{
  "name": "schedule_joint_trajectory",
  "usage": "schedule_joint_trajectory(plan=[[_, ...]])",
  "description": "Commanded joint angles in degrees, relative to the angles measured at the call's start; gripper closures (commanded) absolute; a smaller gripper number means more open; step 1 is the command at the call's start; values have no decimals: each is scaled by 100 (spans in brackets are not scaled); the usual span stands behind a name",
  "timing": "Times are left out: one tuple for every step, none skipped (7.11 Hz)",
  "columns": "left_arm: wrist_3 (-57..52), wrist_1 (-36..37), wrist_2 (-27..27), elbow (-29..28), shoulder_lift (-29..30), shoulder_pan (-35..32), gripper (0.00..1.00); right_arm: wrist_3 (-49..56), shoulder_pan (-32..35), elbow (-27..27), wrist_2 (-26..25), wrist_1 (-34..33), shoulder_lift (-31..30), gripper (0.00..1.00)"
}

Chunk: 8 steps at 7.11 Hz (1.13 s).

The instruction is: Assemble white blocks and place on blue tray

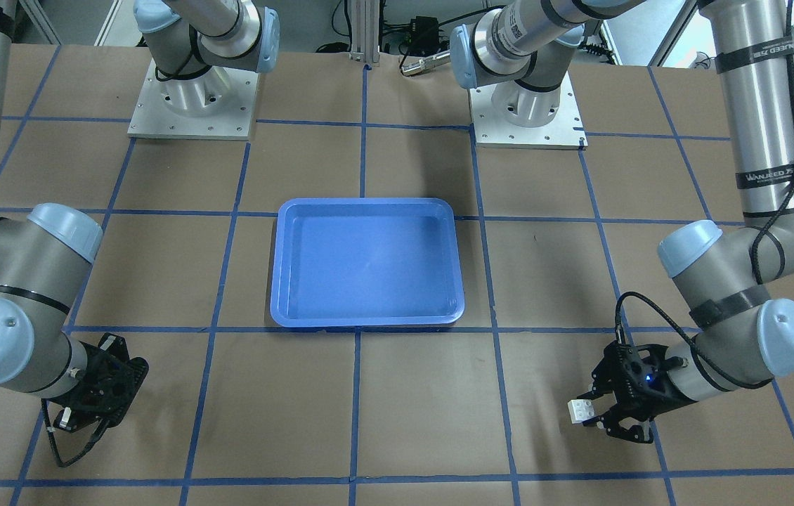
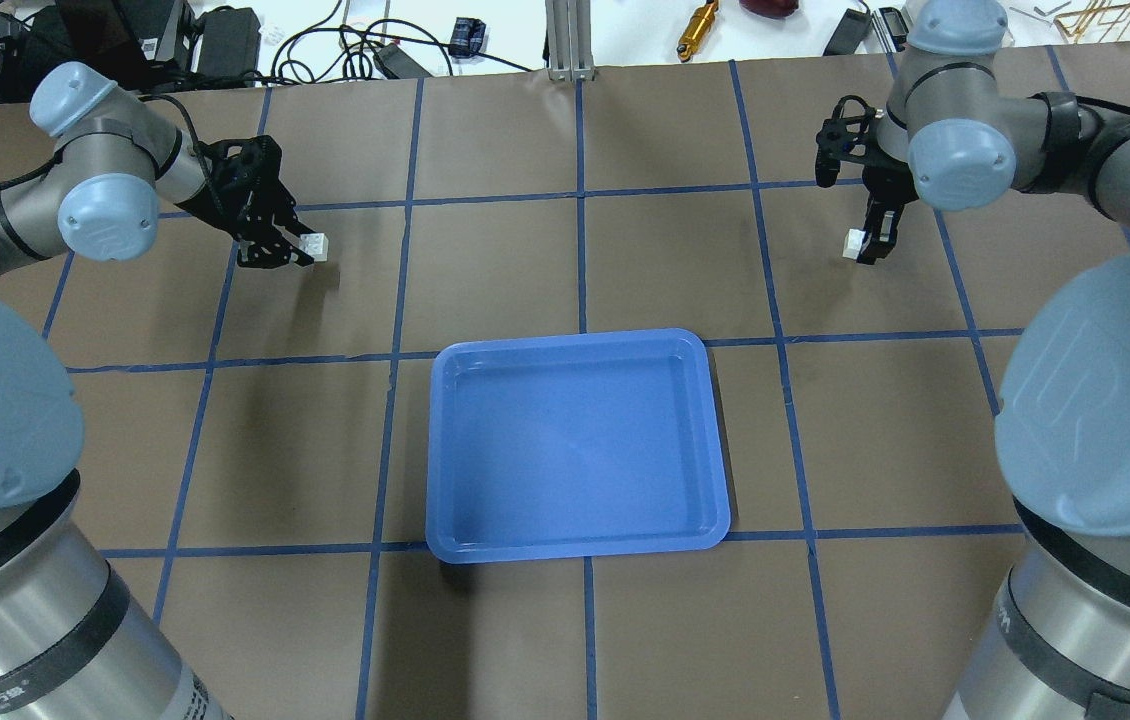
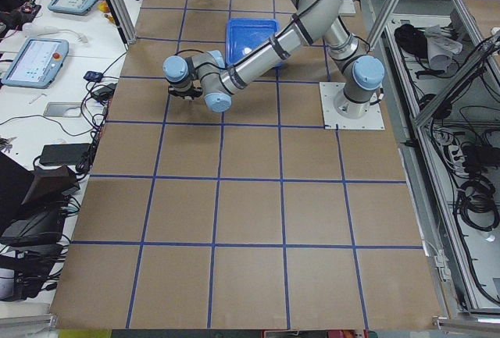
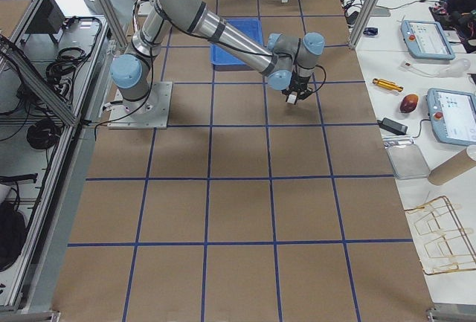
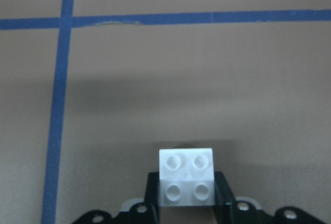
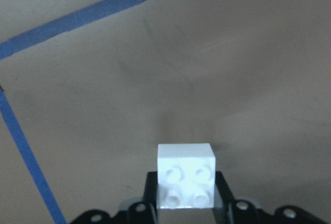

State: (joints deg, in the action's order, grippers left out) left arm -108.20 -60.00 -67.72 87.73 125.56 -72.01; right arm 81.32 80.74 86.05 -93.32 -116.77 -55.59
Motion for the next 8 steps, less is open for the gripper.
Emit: schedule_joint_trajectory(plan=[[219,-152,320,199,-381,-110,100,7,422,-2,216,233,-345,100],[247,-161,338,384,-601,-224,100,-37,729,8,278,381,-512,100],[247,-257,460,559,-846,-425,100,-72,985,43,288,426,-653,100],[247,-284,487,814,-1066,-715,100,-72,1231,130,366,427,-733,100],[256,-284,505,1051,-1260,-831,100,-125,1364,305,602,418,-829,100],[256,-293,827,1375,-1436,-814,100,-247,1487,542,674,357,-891,100],[264,-284,1065,1753,-1638,-823,100,-300,1706,657,666,313,-892,100],[264,-293,1085,2018,-1831,-832,100,-310,1856,719,675,313,-901,100]])
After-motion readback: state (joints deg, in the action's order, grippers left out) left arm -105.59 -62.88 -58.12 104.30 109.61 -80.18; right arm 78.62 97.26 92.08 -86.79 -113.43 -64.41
